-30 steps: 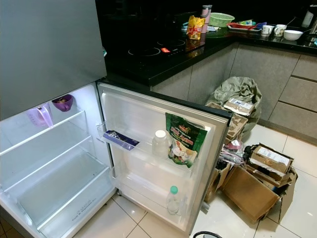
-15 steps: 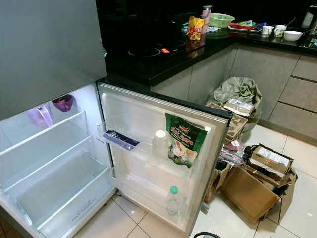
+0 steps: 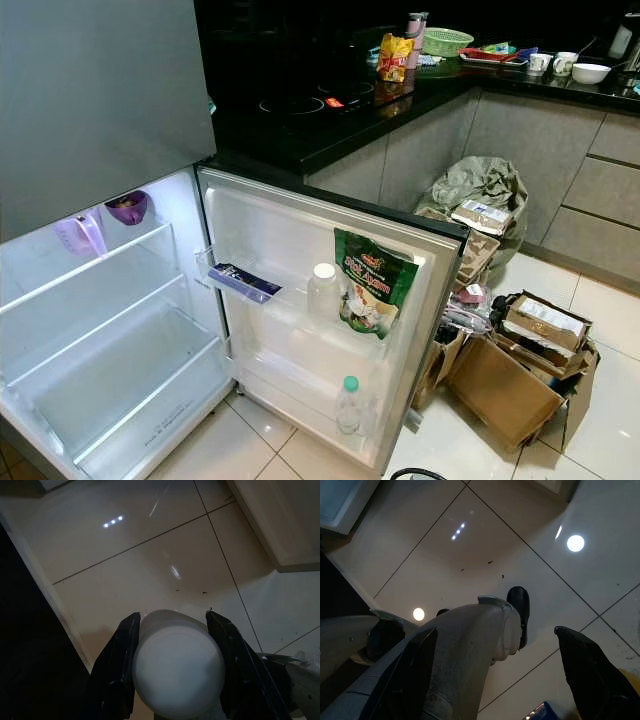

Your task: Restocking fridge

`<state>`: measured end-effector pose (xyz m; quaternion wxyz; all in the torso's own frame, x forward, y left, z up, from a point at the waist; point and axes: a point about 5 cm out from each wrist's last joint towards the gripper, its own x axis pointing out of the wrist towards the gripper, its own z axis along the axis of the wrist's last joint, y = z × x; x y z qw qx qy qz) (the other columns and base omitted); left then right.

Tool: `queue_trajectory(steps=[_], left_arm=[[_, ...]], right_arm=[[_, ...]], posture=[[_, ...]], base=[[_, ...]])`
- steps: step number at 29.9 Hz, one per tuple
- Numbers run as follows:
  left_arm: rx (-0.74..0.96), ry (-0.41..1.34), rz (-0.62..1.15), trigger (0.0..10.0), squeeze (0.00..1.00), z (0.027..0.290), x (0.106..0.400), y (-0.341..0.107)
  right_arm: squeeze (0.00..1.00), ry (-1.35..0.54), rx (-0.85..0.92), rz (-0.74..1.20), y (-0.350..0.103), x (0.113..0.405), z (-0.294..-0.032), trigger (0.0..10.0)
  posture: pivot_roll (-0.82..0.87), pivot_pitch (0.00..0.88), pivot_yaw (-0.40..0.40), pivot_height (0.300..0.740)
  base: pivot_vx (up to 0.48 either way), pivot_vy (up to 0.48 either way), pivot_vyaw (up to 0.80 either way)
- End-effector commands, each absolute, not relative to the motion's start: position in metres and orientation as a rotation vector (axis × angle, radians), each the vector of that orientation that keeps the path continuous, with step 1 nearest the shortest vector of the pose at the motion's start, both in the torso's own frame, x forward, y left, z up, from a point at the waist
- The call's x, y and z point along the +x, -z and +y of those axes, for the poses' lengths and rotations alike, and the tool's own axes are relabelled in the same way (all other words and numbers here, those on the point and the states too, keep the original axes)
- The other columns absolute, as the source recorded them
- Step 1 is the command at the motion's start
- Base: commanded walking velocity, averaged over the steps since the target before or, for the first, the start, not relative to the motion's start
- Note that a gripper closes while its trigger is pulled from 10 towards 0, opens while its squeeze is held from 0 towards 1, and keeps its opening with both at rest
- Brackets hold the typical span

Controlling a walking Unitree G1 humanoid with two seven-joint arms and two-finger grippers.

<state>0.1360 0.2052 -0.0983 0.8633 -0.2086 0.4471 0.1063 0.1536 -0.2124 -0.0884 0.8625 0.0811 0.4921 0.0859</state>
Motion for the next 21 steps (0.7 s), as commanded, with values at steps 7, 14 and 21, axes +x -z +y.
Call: queue_trajectory(steps=[7,14,21], left_arm=[[-0.443,-0.21,0.949,10.0,0.0,0.2011,0.1345,0.0995],[-0.443,-0.211,0.931,10.0,0.0,0.2013,0.1362,0.0986],[-0.448,-0.21,0.93,10.0,0.0,0.2007,0.1353,0.0989]], right_arm=[[0.0,-0.172,0.182,1.046,0.0901,0.149,-0.2131,10.0],[0.0,-0.174,0.18,1.05,0.0905,0.1476,-0.2135,10.0],[0.0,-0.175,0.18,1.053,0.0909,0.1468,-0.2133,10.0]], posture=[[-0.07,0.006,0.001,0.74],[-0.07,0.006,0.0,0.74],[-0.06,0.013,-0.003,0.74]], base=[[0.0,0.0,0.0],[0.0,0.0,0.0],[0.0,0.0,0.0]])
